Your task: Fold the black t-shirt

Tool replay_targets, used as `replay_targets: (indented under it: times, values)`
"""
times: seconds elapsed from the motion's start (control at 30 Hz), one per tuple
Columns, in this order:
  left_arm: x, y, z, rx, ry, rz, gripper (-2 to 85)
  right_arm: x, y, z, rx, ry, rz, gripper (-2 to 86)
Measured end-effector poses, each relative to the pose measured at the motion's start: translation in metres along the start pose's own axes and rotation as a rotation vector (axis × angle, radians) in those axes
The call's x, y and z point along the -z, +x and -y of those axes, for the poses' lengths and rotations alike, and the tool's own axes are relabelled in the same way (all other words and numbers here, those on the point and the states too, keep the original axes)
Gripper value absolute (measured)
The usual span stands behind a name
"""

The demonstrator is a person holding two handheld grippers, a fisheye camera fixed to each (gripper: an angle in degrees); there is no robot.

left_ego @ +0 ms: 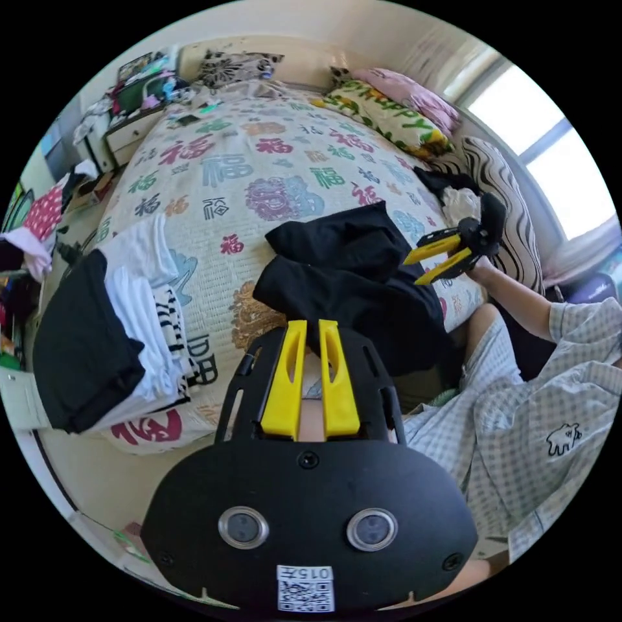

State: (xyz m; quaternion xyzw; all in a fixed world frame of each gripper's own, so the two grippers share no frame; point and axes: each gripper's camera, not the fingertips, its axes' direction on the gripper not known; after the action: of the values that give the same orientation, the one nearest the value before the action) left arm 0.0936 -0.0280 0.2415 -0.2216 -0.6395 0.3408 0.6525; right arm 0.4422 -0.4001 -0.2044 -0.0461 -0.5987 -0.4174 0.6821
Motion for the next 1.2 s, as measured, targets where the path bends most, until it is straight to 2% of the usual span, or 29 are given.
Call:
replay_targets:
  times: [0.1, 0.2, 0.27, 0.33, 0.4, 0.5, 0.63, 0.73, 0.8, 0.97, 1.07, 1.13, 1.2]
  values:
    - [0.016, 0.009, 0.003, 0.020, 0.124, 0.058, 4.4, -0.046, -0.010, 0.026, 0.103, -0.112, -0.099, 7.8]
    - [0.029, 0.028, 0.031, -0.070, 0.274, 0.056, 3.9, -0.078, -0.006, 0.040, 0.158, -0.169, -0.034, 7.6]
    - [0.013, 0.041, 0.061, -0.172, 0.272, 0.004, 2.7, -0.091, -0.001, 0.044, 0.173, -0.197, -0.007, 8.2]
    - [-0.045, 0.052, 0.106, -0.318, 0.069, -0.090, 0.8, -0.105, -0.004, 0.048, 0.219, -0.230, -0.013, 8.4]
    - [-0.096, 0.054, 0.128, -0.367, -0.095, -0.167, -0.1, -0.124, -0.010, 0.057, 0.261, -0.286, -0.040, 7.2]
    - [-0.147, 0.059, 0.131, -0.417, -0.342, -0.165, -0.7, -0.139, -0.010, 0.065, 0.265, -0.323, -0.033, 1.7]
    - [-0.131, 0.057, 0.100, -0.423, -0.444, -0.108, -0.9, -0.119, 0.021, 0.066, 0.097, -0.206, 0.088, 0.0]
    - [-0.138, 0.050, 0.069, -0.418, -0.599, -0.013, -0.9, -0.095, 0.055, 0.059, -0.067, -0.118, 0.064, -0.3]
    - [-0.137, 0.043, 0.058, -0.386, -0.622, -0.009, -0.9, -0.077, 0.068, 0.055, -0.144, -0.068, 0.039, -0.4]
    - [-0.115, 0.026, 0.043, -0.277, -0.576, -0.011, -0.6, -0.055, 0.067, 0.050, -0.230, -0.020, 0.004, -0.1]
    - [-0.079, 0.018, 0.036, -0.189, -0.404, -0.029, 0.2, -0.062, 0.061, 0.050, -0.230, -0.023, 0.022, 1.0]
    - [-0.044, 0.005, 0.031, -0.071, -0.229, -0.068, 2.7, -0.073, 0.052, 0.055, -0.180, -0.030, 0.023, 2.7]
    - [-0.017, -0.008, 0.028, 0.004, -0.091, -0.084, 5.0, -0.085, 0.041, 0.065, -0.141, -0.024, -0.019, 6.4]
